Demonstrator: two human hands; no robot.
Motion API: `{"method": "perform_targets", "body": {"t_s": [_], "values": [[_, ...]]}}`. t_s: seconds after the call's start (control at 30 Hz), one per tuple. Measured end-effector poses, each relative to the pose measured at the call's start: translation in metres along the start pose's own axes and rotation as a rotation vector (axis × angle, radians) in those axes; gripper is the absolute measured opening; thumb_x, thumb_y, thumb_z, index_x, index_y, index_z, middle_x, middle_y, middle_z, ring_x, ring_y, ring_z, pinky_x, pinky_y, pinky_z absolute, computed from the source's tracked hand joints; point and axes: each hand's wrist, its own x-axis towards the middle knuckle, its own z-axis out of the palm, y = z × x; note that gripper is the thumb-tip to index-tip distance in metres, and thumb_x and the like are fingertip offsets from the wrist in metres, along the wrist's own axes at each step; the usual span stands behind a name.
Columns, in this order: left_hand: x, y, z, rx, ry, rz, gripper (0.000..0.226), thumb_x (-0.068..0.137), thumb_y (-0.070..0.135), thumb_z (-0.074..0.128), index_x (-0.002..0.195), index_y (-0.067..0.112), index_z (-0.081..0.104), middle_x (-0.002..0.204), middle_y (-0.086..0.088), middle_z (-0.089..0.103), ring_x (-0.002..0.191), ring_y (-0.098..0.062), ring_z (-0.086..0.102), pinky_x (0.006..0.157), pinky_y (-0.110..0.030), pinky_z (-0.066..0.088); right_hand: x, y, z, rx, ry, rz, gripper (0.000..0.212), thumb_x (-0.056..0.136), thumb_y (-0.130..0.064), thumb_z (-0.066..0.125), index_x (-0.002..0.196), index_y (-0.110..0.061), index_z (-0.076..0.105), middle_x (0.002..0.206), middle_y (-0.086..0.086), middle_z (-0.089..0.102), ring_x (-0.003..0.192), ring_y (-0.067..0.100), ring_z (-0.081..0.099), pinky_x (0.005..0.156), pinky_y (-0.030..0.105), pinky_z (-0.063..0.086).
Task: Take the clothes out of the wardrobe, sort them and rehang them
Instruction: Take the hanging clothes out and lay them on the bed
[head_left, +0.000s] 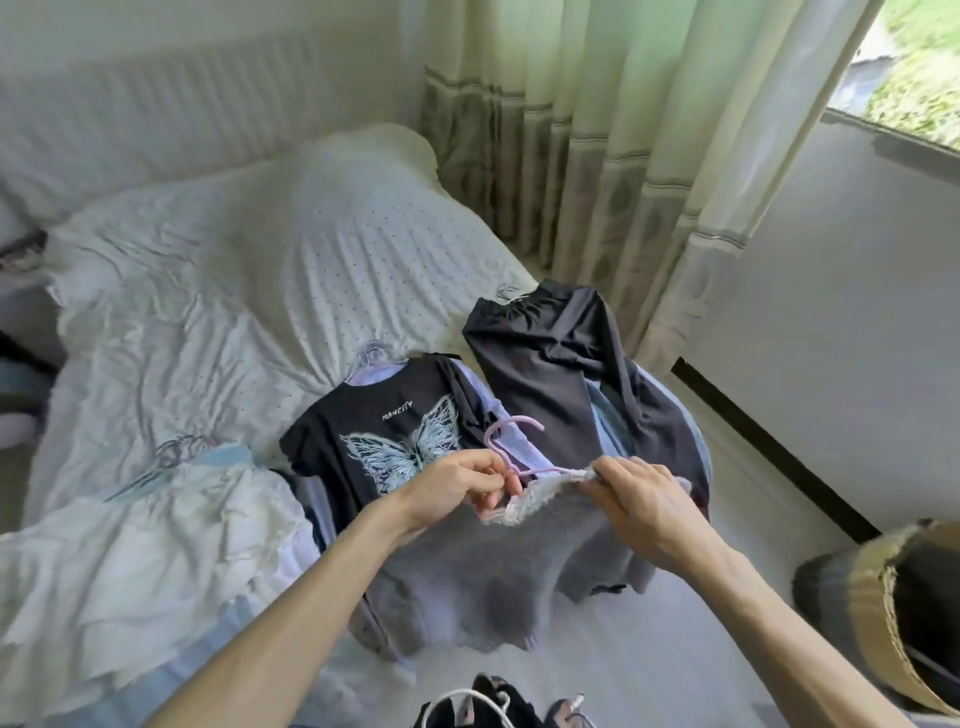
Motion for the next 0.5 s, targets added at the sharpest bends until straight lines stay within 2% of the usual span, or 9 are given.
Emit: {"method": "perform_targets", "body": {"t_s": [0.1,0.17,0.2,0.27,0.33,0.43,0.5], "values": [[-0.009,0.002,-0.007,-0.078,0.055,-0.026,0.02,0.097,-0.001,0.047,0.093,0.002,0.067,0.059,0.004,0.049,0.058,-0.009,0.042,0.055,-0.019,0.034,0.008,0.004,-0.008,-0.01,-0.053,0.034,0.031,0.096,-0.064,0.037,0.103,-0.038,0.053,0.091,-0.022,0.057,0.088,0.006,0.051,0.084,0.029,0.037],[-0.014,0.003,-0.012,-0.102,0.084,-0.03,0.016,0.093,0.002,0.051,0.093,0.0,0.067,0.06,0.003,0.047,0.057,-0.009,0.04,0.053,-0.021,0.028,0.013,0.015,-0.011,-0.065,-0.122,0.077,0.036,0.096,-0.066,0.029,0.108,-0.041,0.053,0.097,-0.022,0.055,0.097,0.006,0.053,0.096,0.032,0.034],[-0.017,0.003,-0.015,-0.102,0.096,-0.033,0.016,0.089,0.007,0.054,0.092,0.0,0.068,0.06,0.003,0.048,0.057,-0.008,0.041,0.052,-0.021,0.026,0.015,0.021,-0.013,-0.076,-0.176,0.106,0.041,0.095,-0.067,0.024,0.107,-0.041,0.053,0.098,-0.021,0.053,0.099,0.008,0.053,0.096,0.033,0.034],[-0.024,0.005,-0.024,-0.082,0.139,-0.046,0.019,0.079,0.017,0.058,0.088,0.004,0.069,0.061,0.002,0.048,0.057,-0.007,0.041,0.05,-0.02,0.025,0.02,0.027,-0.014,-0.017,-0.263,0.137,0.045,0.093,-0.069,0.023,0.105,-0.038,0.054,0.099,-0.019,0.051,0.097,0.01,0.053,0.088,0.03,0.038],[-0.03,0.007,-0.033,-0.031,0.221,-0.042,0.019,0.081,0.024,0.064,0.085,0.006,0.069,0.062,0.004,0.048,0.057,-0.006,0.041,0.052,-0.019,0.027,0.025,0.03,-0.013,0.084,-0.294,0.136,0.037,0.094,-0.066,0.036,0.104,-0.036,0.054,0.101,-0.016,0.053,0.095,0.009,0.054,0.083,0.028,0.042],[-0.031,0.014,-0.046,0.088,0.454,0.035,0.021,0.096,0.024,0.065,0.082,0.009,0.068,0.059,0.013,0.052,0.057,-0.003,0.041,0.056,-0.019,0.031,0.038,0.03,-0.005,0.235,-0.267,0.134,0.032,0.092,-0.064,0.045,0.1,-0.034,0.052,0.098,-0.012,0.058,0.093,0.008,0.056,0.082,0.029,0.044],[-0.028,0.021,-0.054,0.146,0.592,0.117,0.021,0.097,0.025,0.063,0.081,0.013,0.069,0.062,0.014,0.061,0.06,-0.001,0.05,0.062,-0.018,0.039,0.053,0.025,0.001,0.332,-0.188,0.175,0.03,0.092,-0.057,0.055,0.092,-0.027,0.05,0.088,-0.009,0.058,0.086,0.009,0.056,0.073,0.027,0.042]]}}
